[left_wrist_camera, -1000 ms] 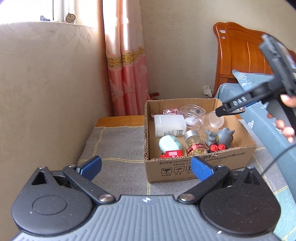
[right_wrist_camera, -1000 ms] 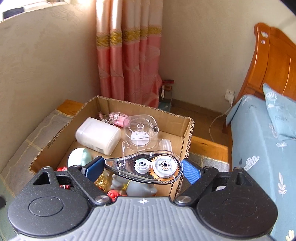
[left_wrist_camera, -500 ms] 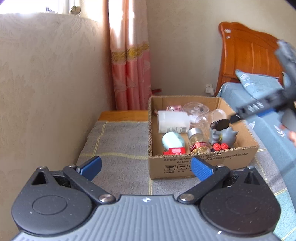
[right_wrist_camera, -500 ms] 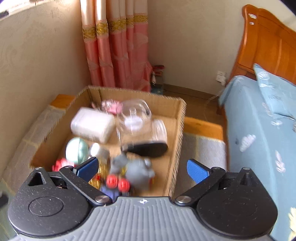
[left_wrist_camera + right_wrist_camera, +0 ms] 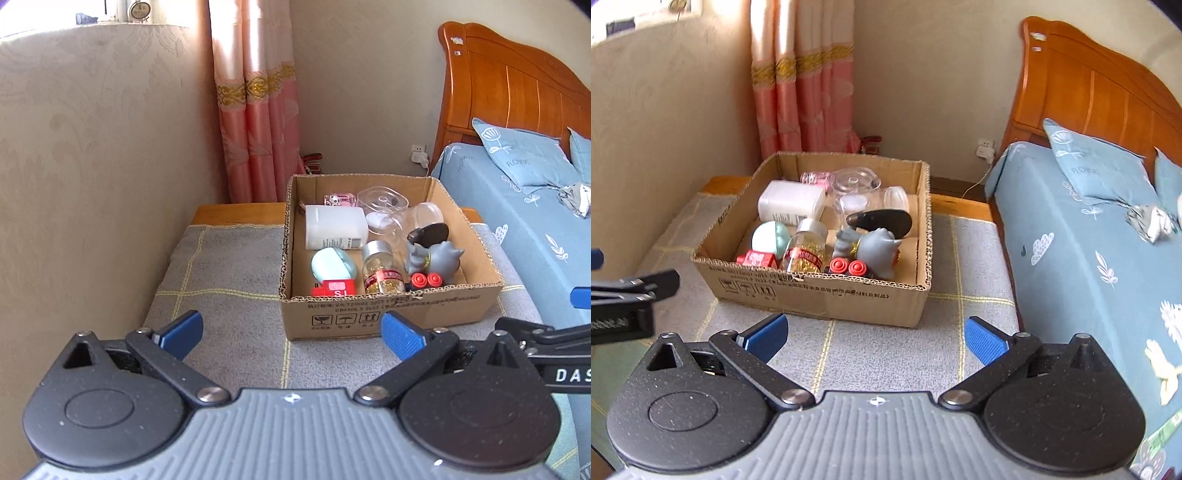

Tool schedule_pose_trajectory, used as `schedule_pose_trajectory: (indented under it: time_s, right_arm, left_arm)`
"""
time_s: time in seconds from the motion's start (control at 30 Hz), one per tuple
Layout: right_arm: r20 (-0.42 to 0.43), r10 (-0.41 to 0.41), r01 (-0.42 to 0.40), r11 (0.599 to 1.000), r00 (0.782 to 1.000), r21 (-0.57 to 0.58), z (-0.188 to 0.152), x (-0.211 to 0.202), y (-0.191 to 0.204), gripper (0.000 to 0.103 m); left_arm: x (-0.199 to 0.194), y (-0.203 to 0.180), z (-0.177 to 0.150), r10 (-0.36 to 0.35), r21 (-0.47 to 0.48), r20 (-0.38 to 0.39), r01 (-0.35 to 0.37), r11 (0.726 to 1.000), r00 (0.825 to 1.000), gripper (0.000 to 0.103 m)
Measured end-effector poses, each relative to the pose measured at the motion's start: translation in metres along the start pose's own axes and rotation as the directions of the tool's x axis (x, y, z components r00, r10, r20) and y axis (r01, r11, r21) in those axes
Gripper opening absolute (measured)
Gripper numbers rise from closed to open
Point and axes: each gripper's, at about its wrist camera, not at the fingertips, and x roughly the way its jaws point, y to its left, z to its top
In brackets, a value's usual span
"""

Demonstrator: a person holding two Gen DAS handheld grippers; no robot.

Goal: Organize rigid objects

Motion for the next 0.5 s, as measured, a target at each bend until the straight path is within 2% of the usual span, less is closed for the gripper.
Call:
schedule_pose_trajectory:
  time_s: [0.5]
  right_arm:
    - [0.049,-0.004,0.002,0.999,0.999,0.032,-0.002,-0.015,-0.004,0.103]
  left_arm:
    - [-0.011,-0.008,0.001,0.026,0.026,0.000,-0.026,0.999,1.000,0.102]
